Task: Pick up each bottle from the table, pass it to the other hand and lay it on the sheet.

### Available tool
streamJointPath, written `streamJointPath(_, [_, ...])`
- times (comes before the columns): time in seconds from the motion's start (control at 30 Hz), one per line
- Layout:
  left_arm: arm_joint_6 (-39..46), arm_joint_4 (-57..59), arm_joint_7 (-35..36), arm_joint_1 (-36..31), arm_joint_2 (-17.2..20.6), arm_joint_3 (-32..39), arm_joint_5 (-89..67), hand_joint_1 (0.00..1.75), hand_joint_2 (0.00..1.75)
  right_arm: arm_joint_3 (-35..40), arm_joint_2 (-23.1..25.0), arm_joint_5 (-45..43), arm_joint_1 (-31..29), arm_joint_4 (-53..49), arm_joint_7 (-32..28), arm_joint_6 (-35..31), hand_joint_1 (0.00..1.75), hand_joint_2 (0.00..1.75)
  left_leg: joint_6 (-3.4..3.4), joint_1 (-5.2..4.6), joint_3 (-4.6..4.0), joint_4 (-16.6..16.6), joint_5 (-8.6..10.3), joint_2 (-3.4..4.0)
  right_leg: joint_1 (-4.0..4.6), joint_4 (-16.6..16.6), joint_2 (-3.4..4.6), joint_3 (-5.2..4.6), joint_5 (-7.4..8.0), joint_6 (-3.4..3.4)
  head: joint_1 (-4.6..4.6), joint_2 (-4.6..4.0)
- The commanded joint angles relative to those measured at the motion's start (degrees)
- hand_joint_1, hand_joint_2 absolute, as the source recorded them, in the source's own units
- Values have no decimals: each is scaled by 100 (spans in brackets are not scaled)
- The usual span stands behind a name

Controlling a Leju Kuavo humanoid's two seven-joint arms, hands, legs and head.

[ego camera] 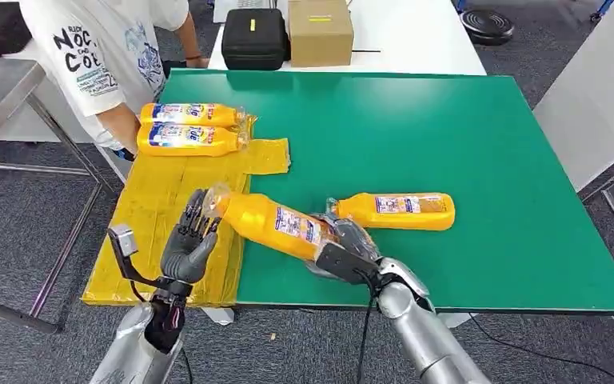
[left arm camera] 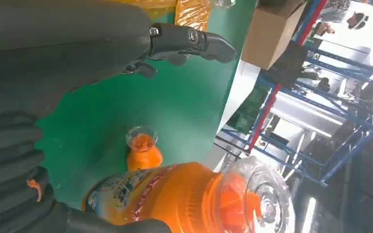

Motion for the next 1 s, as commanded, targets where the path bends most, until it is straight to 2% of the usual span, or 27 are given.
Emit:
streamJointPath(0.03, [46, 528, 8, -296, 52, -121, -50, 0, 175, 155, 84, 43, -236, 473, 34, 35, 175, 175, -8, 4, 22, -2, -9, 5, 4, -3, 2, 22, -8, -7, 0, 0])
streamJointPath(0.2, [105, 649, 37, -341, -37, -173, -111, 0, 175, 274, 268, 89, -320, 697, 78, 31, 175, 175, -12, 7, 30, 1, -14, 6, 8, -3, 2, 32, -11, -11, 0, 0])
streamJointPath(0.67, [-47, 400, 63, -167, -21, -97, 106, 0, 175, 237, 285, 190, -365, 1072, 296, -99, 175, 175, -6, 2, 12, -3, -5, 6, 2, -4, 4, 12, -3, -5, 0, 0])
streamJointPath(0.77, [-46, 292, 78, -102, -4, -79, 131, 0, 175, 249, 252, 232, -356, 1111, 353, -104, 175, 175, -13, 8, 37, 2, -19, 12, 9, 0, 8, 37, -15, -12, 0, 0])
streamJointPath(0.87, [-60, 211, 88, -36, 12, -67, 149, 0, 175, 235, 218, 236, -292, 1077, 355, -114, 175, 175, -7, 2, 15, -3, -7, 7, 3, -4, 4, 17, -5, -6, 0, 0])
streamJointPath(1.0, [-58, 202, 103, -28, 13, -65, 150, 0, 175, 232, 217, 240, -279, 1063, 359, -121, 175, 175, -12, 8, 29, 0, -15, 9, 8, -3, 5, 31, -11, -11, 0, 0])
